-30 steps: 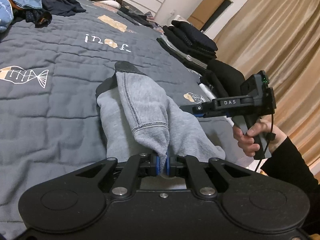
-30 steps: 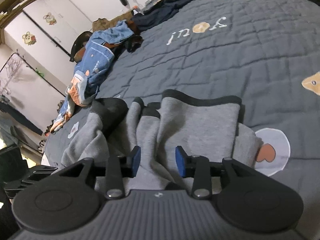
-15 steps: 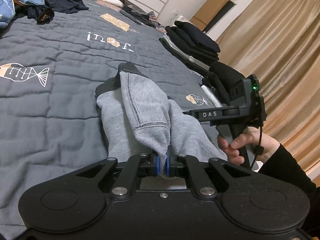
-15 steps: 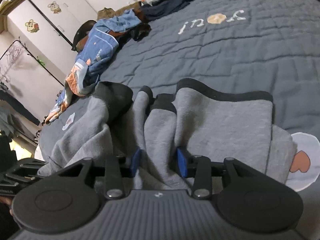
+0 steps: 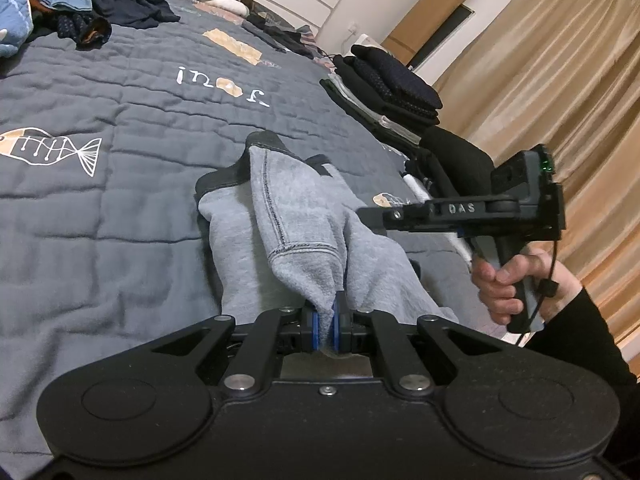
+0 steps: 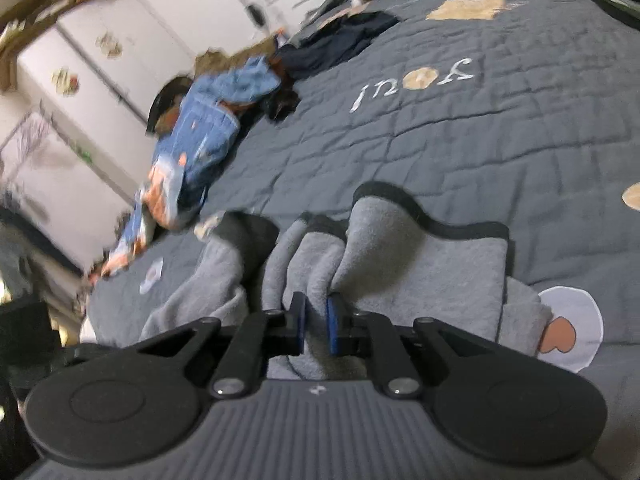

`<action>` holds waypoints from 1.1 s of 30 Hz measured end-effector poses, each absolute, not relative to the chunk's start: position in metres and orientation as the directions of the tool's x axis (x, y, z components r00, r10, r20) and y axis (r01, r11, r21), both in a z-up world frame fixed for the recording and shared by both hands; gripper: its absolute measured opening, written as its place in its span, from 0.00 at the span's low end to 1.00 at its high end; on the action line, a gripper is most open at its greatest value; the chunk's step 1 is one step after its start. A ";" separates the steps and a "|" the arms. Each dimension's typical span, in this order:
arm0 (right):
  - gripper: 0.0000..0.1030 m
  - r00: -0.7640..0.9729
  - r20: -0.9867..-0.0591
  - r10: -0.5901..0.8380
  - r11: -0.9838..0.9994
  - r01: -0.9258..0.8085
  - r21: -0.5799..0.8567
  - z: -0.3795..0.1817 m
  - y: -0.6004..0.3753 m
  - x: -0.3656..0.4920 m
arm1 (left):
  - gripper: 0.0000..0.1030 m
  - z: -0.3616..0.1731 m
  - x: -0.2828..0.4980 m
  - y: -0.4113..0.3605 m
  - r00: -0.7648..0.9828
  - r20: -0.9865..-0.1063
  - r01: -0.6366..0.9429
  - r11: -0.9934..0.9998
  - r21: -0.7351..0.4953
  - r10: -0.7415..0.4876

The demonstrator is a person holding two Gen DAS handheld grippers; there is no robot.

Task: Fold clothes

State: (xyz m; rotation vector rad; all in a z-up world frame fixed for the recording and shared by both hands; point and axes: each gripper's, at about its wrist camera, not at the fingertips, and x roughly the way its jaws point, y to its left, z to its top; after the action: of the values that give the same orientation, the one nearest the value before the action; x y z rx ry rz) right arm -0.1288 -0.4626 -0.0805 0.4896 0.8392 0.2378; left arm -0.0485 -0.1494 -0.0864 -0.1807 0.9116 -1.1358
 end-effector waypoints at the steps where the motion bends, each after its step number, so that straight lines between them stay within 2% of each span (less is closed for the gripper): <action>1: 0.12 0.638 -0.669 0.383 0.874 -0.016 0.485 -0.080 -0.461 -0.129 | 0.06 -0.087 -0.048 -0.150 0.116 -0.535 0.701 0.450 -0.553 -0.837; 5: 0.14 0.596 -0.728 0.338 0.915 -0.028 0.402 -0.079 -0.455 -0.128 | 0.06 -0.089 -0.046 -0.150 0.114 -0.552 0.700 0.461 -0.545 -0.826; 7: 0.15 0.625 -0.719 0.305 0.918 0.008 0.396 -0.075 -0.462 -0.130 | 0.06 -0.088 -0.046 -0.151 0.107 -0.559 0.706 0.459 -0.539 -0.822; 9: 0.15 0.675 -0.665 0.320 0.896 0.012 0.444 -0.071 -0.468 -0.133 | 0.06 -0.088 -0.046 -0.151 0.100 -0.566 0.713 0.455 -0.533 -0.819; 11: 0.21 0.725 -0.597 0.344 0.869 -0.005 0.495 -0.068 -0.471 -0.135 | 0.06 -0.086 -0.047 -0.152 0.085 -0.562 0.727 0.437 -0.529 -0.823; 14: 0.29 0.728 -0.569 0.382 0.852 -0.039 0.522 -0.072 -0.461 -0.128 | 0.06 -0.079 -0.055 -0.151 0.057 -0.538 0.766 0.382 -0.516 -0.841; 17: 0.30 0.700 -0.604 0.381 0.854 -0.017 0.519 -0.079 -0.459 -0.120 | 0.06 -0.063 -0.066 -0.141 0.017 -0.494 0.825 0.292 -0.485 -0.869; 22: 0.31 0.722 -0.607 0.332 0.849 0.052 0.526 -0.082 -0.471 -0.122 | 0.06 -0.050 -0.080 -0.122 -0.063 -0.446 0.888 0.153 -0.434 -0.893; 28: 0.41 0.720 -0.595 0.358 0.845 0.022 0.535 -0.079 -0.467 -0.115 | 0.06 -0.053 -0.072 -0.113 -0.014 -0.447 0.874 0.206 -0.440 -0.895; 33: 0.46 0.739 -0.577 0.347 0.851 0.010 0.524 -0.083 -0.462 -0.109 | 0.06 -0.052 -0.062 -0.104 0.040 -0.439 0.846 0.265 -0.463 -0.897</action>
State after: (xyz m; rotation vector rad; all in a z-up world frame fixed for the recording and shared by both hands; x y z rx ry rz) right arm -0.1088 -0.4617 -0.0830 0.5302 0.7224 0.1947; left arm -0.0616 -0.1036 -0.0525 -0.0846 0.7455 -1.3374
